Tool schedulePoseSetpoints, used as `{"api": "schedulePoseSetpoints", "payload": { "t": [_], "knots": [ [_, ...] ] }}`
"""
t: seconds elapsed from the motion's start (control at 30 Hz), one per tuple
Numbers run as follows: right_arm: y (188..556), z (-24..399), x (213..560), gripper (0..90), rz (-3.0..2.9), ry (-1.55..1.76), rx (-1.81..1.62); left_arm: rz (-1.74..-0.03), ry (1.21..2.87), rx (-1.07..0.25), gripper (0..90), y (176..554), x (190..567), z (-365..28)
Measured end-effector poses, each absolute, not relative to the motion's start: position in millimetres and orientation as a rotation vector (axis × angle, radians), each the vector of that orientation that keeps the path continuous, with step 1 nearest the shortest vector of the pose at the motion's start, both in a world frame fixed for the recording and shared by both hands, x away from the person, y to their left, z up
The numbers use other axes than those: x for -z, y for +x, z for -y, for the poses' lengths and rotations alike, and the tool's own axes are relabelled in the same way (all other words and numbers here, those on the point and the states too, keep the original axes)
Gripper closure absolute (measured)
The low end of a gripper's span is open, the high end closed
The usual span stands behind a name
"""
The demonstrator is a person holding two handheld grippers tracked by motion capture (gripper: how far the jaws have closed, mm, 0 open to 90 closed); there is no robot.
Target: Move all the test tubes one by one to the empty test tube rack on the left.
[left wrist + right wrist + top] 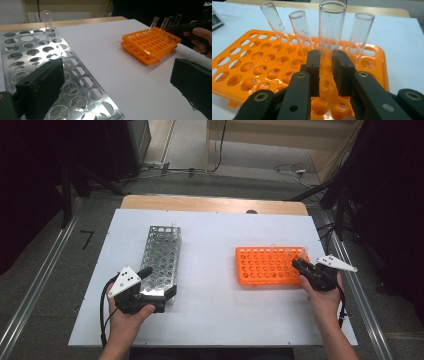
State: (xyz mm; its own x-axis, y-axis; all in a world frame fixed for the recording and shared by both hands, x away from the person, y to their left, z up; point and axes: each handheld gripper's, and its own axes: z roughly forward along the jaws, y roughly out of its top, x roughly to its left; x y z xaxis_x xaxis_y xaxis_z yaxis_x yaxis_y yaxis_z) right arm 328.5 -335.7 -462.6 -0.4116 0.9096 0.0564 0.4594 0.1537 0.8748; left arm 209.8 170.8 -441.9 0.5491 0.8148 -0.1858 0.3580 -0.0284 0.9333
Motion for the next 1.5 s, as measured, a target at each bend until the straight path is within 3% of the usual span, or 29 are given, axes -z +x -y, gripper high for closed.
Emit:
{"api": "schedulePoseSetpoints", "payload": {
  "t": [0.53, 1.5],
  "knots": [
    [306, 331, 438, 74.0, -1.946, 1.209, -1.273, -1.002, 1.621, -0.494, 0.0, 209, 439, -170],
    [275, 264, 432, 74.0, -2.18, 0.974, -1.419, -0.966, 1.624, -0.484, 0.0, 207, 433, -160]
  ]
}}
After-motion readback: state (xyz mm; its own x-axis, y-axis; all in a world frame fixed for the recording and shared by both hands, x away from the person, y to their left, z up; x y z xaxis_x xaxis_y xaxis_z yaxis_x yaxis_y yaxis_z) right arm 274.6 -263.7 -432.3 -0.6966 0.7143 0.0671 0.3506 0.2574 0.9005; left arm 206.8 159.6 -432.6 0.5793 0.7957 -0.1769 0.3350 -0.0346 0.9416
